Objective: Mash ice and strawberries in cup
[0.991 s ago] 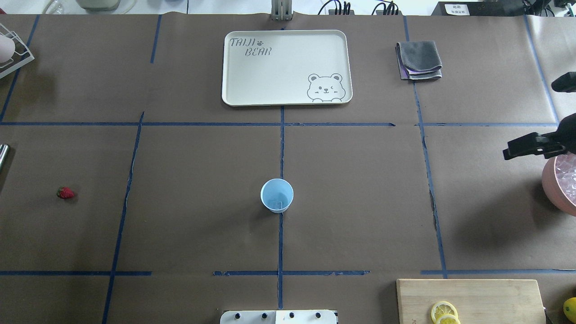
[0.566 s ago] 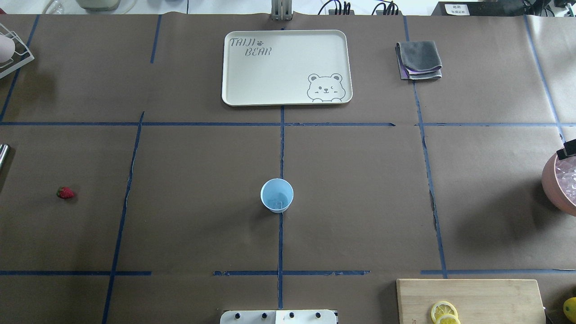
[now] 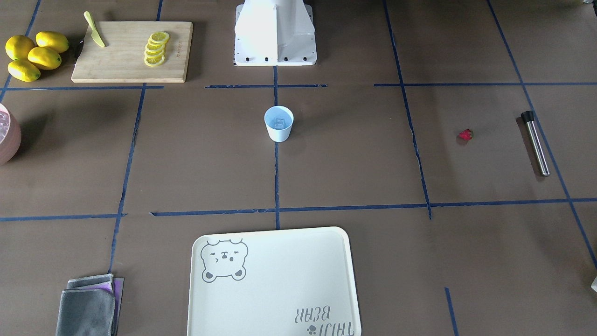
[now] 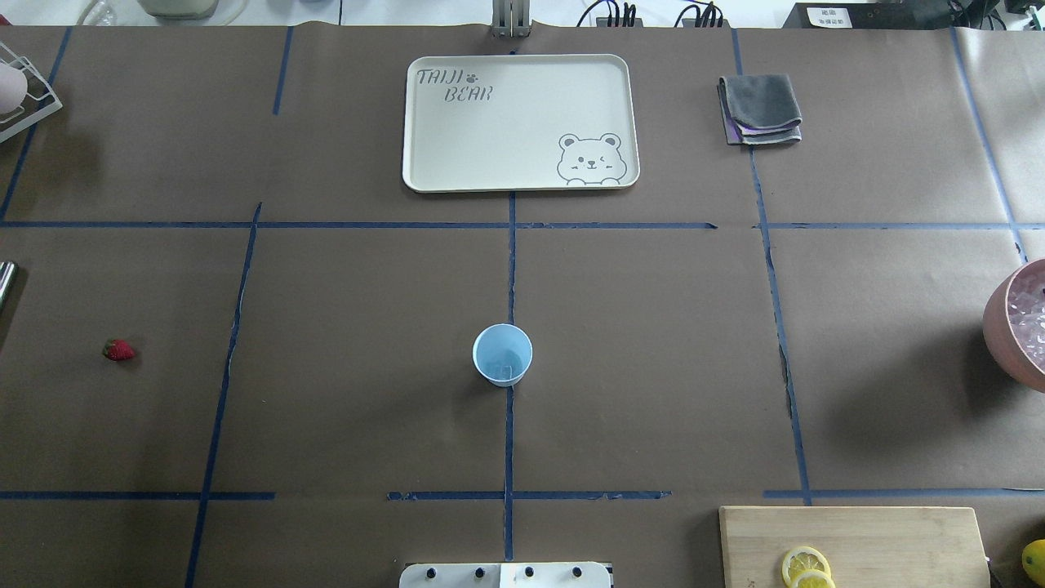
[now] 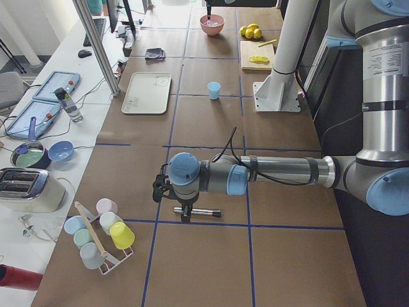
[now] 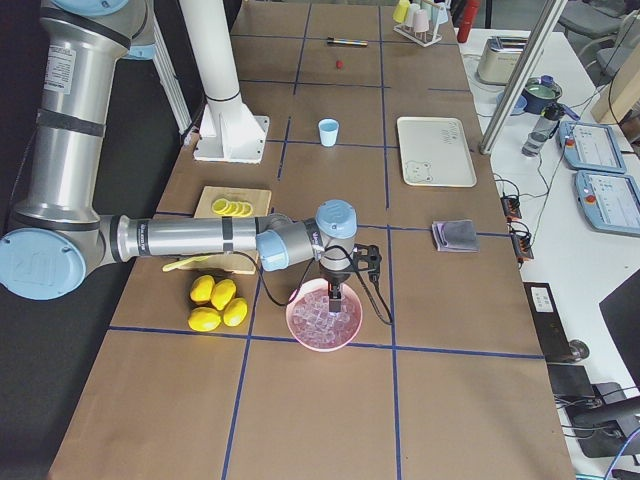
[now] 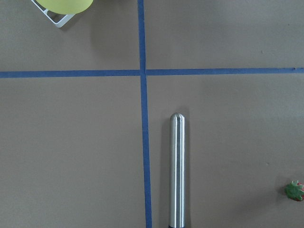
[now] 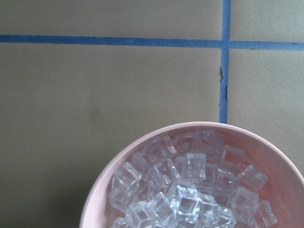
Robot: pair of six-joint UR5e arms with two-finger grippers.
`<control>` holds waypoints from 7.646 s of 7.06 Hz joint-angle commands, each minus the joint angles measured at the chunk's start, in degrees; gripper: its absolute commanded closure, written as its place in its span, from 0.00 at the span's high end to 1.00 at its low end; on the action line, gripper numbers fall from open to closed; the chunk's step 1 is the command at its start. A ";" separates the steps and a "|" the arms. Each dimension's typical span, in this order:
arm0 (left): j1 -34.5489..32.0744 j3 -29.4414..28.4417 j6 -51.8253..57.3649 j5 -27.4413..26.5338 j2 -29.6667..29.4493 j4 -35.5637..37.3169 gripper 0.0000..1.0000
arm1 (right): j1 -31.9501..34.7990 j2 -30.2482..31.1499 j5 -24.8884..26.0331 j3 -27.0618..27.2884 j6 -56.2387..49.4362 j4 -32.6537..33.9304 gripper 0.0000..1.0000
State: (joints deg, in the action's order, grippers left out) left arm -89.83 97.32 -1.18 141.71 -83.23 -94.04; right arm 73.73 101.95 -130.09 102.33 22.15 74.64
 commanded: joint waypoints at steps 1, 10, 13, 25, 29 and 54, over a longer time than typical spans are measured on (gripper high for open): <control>0.00 -0.03 0.03 -0.03 0.00 0.00 1.00 | -0.25 -0.61 -0.07 -2.13 0.35 -0.02 0.99; 0.00 -0.03 0.03 -0.03 0.00 -0.09 1.00 | -1.66 -2.73 -0.25 -6.61 -0.09 0.07 0.83; 0.00 -0.11 0.03 -0.03 0.00 -0.09 1.00 | -1.83 -2.73 -0.33 -6.88 -0.17 0.07 0.77; -0.09 0.50 -0.14 -0.12 0.09 -1.67 1.00 | -1.83 -2.99 -1.04 -7.58 -0.96 -0.02 0.39; -0.09 0.68 -0.14 -0.03 0.09 -1.67 1.00 | -1.48 -2.03 -2.26 -2.00 -0.96 0.68 0.00; 0.09 0.23 0.03 -0.64 0.00 -1.67 1.00 | -49.73 -60.91 24.98 -4.69 49.93 28.81 1.00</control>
State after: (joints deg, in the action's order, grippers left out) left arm -89.80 96.97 -1.21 141.26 -83.11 -95.65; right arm 23.92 41.04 -105.25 97.22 71.94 103.38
